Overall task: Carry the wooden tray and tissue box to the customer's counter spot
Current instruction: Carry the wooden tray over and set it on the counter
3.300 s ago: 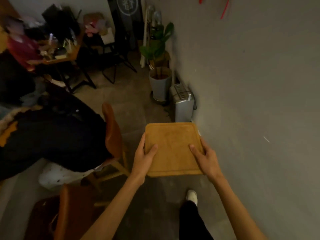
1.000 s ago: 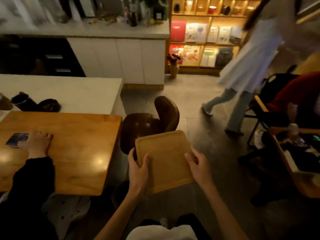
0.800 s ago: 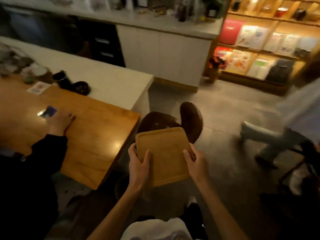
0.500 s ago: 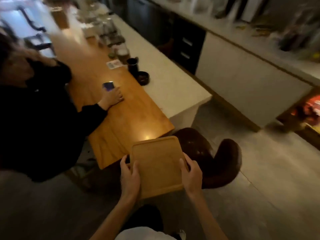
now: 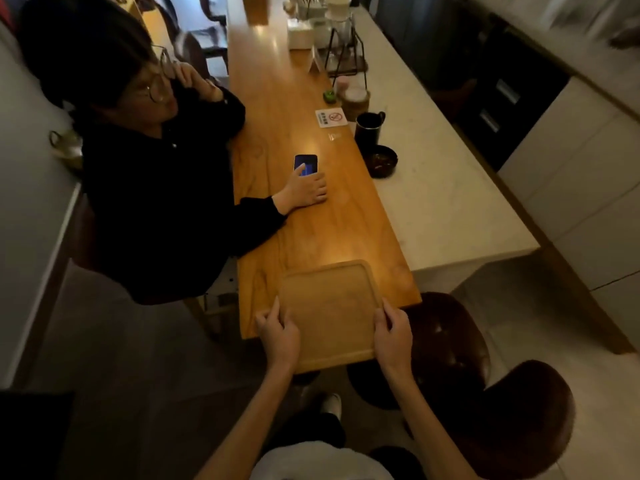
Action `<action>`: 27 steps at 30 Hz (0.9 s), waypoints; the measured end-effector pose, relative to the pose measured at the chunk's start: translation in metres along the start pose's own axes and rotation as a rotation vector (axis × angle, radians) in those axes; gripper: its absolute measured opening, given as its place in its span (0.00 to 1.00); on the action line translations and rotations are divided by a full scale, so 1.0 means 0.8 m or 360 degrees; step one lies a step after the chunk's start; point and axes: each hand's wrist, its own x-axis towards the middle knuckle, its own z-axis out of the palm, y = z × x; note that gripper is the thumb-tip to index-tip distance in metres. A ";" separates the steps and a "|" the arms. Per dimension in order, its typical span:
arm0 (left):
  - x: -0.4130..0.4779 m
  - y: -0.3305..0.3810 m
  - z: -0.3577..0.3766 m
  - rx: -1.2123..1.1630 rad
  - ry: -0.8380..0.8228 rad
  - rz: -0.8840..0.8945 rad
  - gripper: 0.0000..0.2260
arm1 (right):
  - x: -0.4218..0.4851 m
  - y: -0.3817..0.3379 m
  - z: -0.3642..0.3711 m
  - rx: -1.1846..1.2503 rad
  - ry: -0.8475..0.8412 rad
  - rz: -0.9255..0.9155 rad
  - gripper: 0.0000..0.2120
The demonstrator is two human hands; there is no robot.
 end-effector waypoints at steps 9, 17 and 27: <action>0.043 0.026 0.029 0.0232 -0.0060 0.0028 0.28 | 0.060 -0.011 0.007 -0.0011 -0.0153 0.0096 0.22; 0.069 0.034 0.041 0.0408 0.0001 0.0062 0.31 | 0.093 -0.023 0.006 -0.0074 -0.0264 0.0007 0.23; 0.101 0.031 0.049 0.0503 0.0021 0.0022 0.39 | 0.119 -0.022 0.023 -0.0198 -0.0458 0.0018 0.30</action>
